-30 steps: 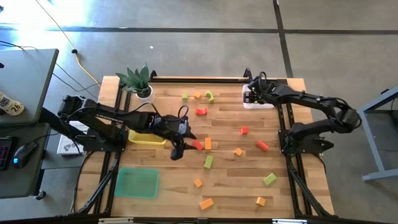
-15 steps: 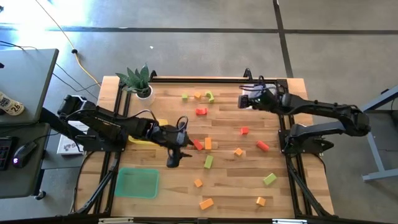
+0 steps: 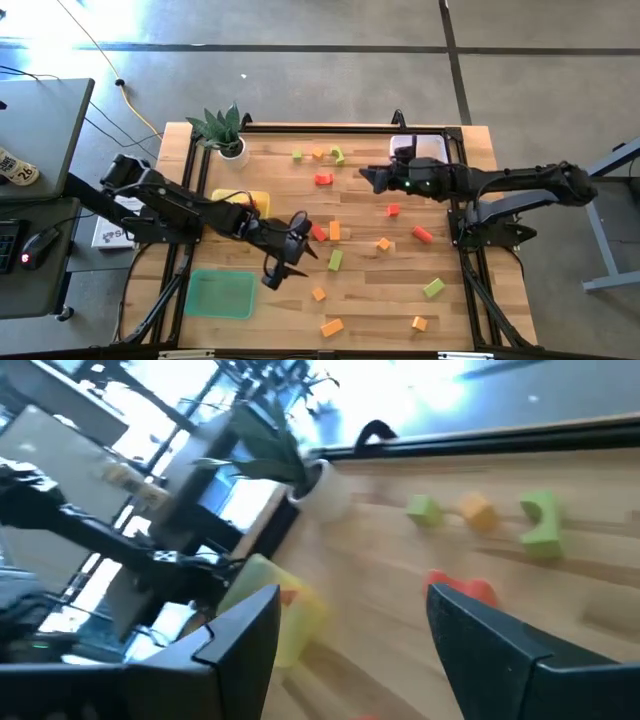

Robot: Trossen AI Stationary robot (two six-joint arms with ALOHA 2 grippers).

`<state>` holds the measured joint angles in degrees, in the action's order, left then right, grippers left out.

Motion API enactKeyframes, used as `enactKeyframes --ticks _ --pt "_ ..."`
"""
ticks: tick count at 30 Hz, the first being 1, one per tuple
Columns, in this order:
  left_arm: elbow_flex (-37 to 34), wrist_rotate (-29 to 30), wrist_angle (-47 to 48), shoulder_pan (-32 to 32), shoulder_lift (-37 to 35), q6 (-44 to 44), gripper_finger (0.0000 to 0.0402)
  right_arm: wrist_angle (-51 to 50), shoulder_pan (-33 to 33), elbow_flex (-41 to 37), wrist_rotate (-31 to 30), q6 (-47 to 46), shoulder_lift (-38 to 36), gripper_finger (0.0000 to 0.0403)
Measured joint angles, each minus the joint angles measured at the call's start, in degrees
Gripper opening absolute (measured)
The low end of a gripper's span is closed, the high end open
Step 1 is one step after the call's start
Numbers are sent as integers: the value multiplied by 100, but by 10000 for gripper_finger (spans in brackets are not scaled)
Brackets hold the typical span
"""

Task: Sort & place blocks by color
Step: Put the yellow block into the green bin

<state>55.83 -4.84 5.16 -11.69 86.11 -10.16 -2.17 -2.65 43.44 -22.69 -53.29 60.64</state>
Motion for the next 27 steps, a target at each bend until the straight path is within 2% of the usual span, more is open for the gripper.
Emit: enactKeyframes --ticks 6,11,20,27 --pt "-7 -114 -333 -182 535 -367 234 124 377 0 -389 18 0 238" --pt "-4 -377 -566 -227 963 -400 234 114 458 0 -395 -66 6 238" --pt "-2 -451 -810 -222 1485 -779 234 112 465 0 -411 -69 5 238" --pt "301 -688 -823 -211 1894 -1084 234 72 465 0 -455 -69 7 238"
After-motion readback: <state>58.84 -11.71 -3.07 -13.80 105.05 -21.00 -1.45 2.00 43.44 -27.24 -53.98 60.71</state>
